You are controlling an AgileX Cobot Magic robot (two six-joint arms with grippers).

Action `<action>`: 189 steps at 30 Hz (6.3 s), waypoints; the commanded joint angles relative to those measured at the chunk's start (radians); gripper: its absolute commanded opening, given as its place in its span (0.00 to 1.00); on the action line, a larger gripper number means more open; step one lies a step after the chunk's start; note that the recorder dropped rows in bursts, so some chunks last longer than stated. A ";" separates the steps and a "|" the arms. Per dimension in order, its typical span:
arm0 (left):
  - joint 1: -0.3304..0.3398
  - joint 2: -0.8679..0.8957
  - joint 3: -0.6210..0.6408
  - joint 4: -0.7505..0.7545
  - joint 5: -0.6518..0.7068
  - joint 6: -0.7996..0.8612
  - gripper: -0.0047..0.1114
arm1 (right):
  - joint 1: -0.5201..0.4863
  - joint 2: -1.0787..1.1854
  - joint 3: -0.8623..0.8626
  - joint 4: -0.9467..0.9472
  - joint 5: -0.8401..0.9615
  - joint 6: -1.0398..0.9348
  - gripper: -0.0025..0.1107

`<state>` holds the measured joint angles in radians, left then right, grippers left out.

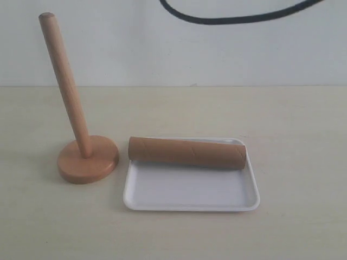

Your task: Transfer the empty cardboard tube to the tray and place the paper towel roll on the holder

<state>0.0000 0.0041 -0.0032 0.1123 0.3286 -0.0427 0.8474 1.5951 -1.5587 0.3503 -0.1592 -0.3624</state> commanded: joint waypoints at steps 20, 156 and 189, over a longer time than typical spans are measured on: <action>0.001 -0.004 0.003 -0.011 -0.011 0.000 0.08 | 0.030 0.216 -0.257 0.002 0.125 -0.014 0.02; 0.001 -0.004 0.003 -0.011 -0.011 -0.001 0.08 | 0.030 0.276 -0.080 0.002 0.055 -0.085 0.87; 0.001 -0.004 0.003 -0.011 -0.011 -0.001 0.08 | 0.030 -0.361 -0.080 -0.350 0.821 0.189 0.02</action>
<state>0.0000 0.0041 -0.0032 0.1123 0.3286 -0.0427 0.8773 1.2788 -1.6332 0.0679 0.5852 -0.2424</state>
